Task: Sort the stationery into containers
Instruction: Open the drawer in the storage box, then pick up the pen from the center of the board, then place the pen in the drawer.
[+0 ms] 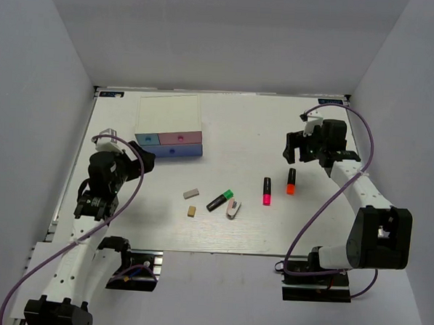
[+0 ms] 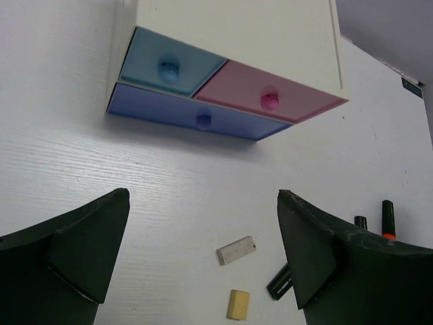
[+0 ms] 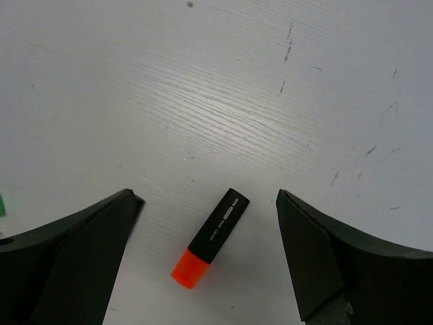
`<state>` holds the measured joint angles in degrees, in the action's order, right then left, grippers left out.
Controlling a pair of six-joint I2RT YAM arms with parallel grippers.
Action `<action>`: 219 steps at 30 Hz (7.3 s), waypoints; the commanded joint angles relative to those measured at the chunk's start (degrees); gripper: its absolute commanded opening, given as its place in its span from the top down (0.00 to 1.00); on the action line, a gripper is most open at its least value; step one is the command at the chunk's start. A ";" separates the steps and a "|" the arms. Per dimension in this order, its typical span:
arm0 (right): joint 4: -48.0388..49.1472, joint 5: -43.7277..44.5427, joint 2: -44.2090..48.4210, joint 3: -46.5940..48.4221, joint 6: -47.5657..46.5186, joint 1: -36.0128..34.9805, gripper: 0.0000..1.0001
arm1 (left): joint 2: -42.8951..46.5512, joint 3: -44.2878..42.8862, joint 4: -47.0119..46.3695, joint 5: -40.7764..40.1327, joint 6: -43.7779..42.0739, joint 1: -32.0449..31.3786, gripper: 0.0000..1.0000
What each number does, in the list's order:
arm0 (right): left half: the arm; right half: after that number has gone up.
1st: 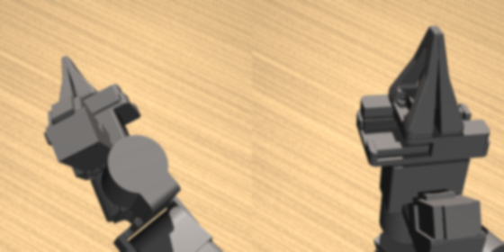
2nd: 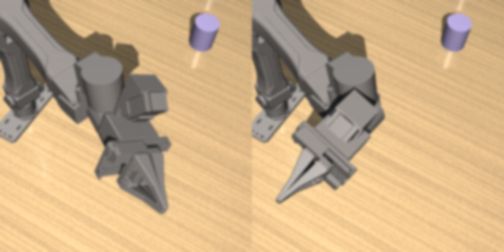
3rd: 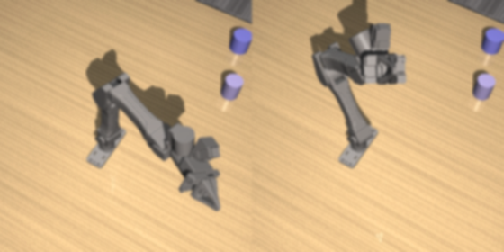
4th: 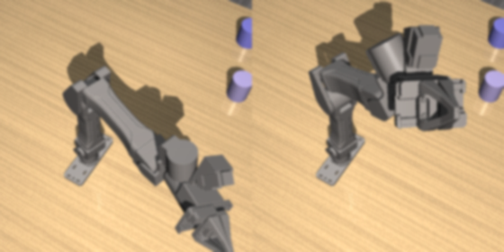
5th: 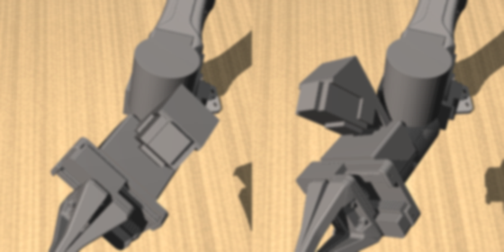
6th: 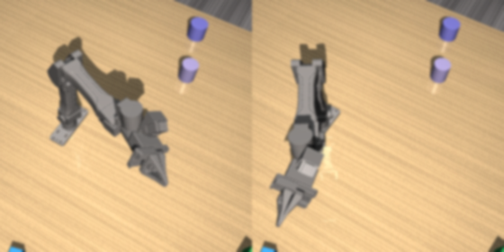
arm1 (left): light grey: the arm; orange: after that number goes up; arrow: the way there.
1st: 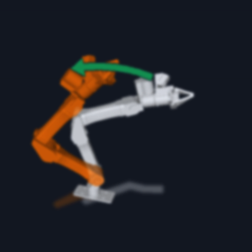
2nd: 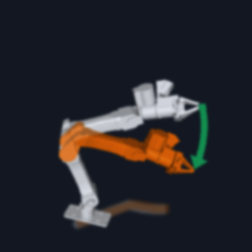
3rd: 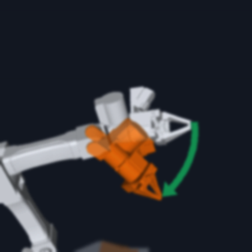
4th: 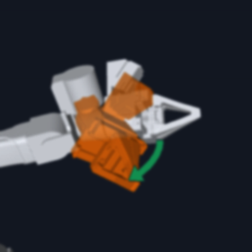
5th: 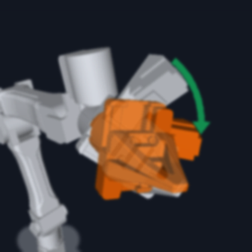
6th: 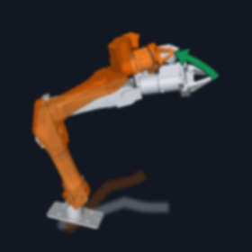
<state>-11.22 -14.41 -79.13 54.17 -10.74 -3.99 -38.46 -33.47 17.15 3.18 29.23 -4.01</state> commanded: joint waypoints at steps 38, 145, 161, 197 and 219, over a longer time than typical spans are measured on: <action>-14.17 -28.03 0.48 -1.36 -32.32 0.03 0.86 | -34.75 -5.98 -25.14 -1.16 1.35 0.49 0.58; -19.89 -21.98 -13.34 14.30 -16.62 -4.27 0.62 | 3.48 8.25 1.13 1.74 2.40 0.50 0.16; -21.47 0.86 -13.93 6.30 5.90 -14.55 0.48 | 6.99 9.83 2.71 2.27 3.99 0.50 0.16; -29.46 -20.71 -22.53 36.58 -19.75 -20.61 0.94 | 12.43 10.89 3.77 2.88 7.41 0.50 0.08; 22.81 -37.70 -42.50 62.19 -17.84 -43.99 0.89 | 21.14 9.30 13.17 0.33 15.59 -0.03 0.08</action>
<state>-2.61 -50.46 -119.94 112.20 -32.91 -46.81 -17.76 -22.87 29.02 3.64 44.05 -3.88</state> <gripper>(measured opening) 0.361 0.917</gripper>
